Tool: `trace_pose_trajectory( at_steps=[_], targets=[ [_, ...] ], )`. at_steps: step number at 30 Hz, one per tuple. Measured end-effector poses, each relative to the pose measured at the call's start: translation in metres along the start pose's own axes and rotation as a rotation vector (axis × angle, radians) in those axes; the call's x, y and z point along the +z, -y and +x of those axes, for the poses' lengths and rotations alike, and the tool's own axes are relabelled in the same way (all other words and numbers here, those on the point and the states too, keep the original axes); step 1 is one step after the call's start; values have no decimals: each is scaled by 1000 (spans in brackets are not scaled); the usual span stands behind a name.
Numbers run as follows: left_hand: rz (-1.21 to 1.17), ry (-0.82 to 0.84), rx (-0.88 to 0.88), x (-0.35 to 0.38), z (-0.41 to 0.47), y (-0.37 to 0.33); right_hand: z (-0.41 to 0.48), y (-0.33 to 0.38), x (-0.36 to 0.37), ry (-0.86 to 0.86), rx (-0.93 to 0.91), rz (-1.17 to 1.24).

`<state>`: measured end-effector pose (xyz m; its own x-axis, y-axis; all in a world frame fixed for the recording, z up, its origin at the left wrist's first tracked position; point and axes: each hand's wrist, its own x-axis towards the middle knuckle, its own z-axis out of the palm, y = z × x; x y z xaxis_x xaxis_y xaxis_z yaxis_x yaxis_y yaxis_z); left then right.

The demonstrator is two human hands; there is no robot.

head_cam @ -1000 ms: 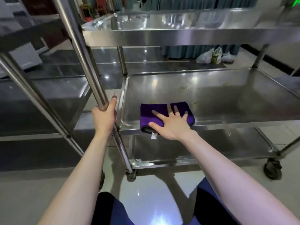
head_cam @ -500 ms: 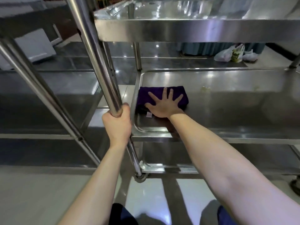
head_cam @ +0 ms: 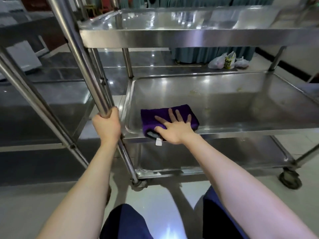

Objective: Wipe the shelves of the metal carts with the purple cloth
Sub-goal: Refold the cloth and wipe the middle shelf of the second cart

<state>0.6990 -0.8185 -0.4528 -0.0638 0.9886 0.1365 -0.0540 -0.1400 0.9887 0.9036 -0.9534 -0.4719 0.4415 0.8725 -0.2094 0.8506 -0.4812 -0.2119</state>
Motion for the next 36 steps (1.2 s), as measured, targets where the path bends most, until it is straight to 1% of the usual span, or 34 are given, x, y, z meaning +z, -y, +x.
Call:
trace_pose_trajectory(
  at_steps=[6, 8, 10, 11, 12, 14, 16, 18, 21, 23, 25, 29, 31, 33, 36],
  targets=[
    [22, 49, -49, -1, 4, -5, -21, -151, -28, -42, 327, 41],
    [-5, 74, -63, 0, 2, -7, -19, -176, -32, -45, 390, 60],
    [-20, 74, -67, 0, 2, -8, -12, -175, -34, -44, 415, 186],
    [-29, 75, -61, 0, 2, -8, -7, -168, -34, -38, 422, 219],
    [-38, 80, -54, -1, 1, -7, 2, -159, -32, -36, 420, 177],
    [-61, 88, -42, 0, 0, -7, 24, -131, -30, -54, 386, 3],
    [-83, 92, -26, 1, 1, -5, 49, -85, -28, -69, 286, -63],
    [-88, 93, -18, 2, 2, -3, 72, -26, -22, -67, 157, -89],
    [-71, 76, -2, 2, 7, 3, 86, 57, -6, -44, -3, -121],
    [-60, 50, -8, 0, 8, 4, 82, 86, 3, -25, -63, -118],
    [-59, 49, -23, 0, 9, 4, 73, 90, 7, 7, -100, -112],
    [-18, 56, -58, -4, 7, -5, 44, 64, 2, 91, -164, -56],
    [-15, 66, -102, -6, 6, -9, 28, 37, -1, 103, -152, 0],
    [-40, 79, -116, -7, 7, -11, 16, -6, -7, 83, -91, 20],
    [-73, 70, -110, -5, 7, -11, 2, -95, -24, 56, 73, 29]
  ],
)
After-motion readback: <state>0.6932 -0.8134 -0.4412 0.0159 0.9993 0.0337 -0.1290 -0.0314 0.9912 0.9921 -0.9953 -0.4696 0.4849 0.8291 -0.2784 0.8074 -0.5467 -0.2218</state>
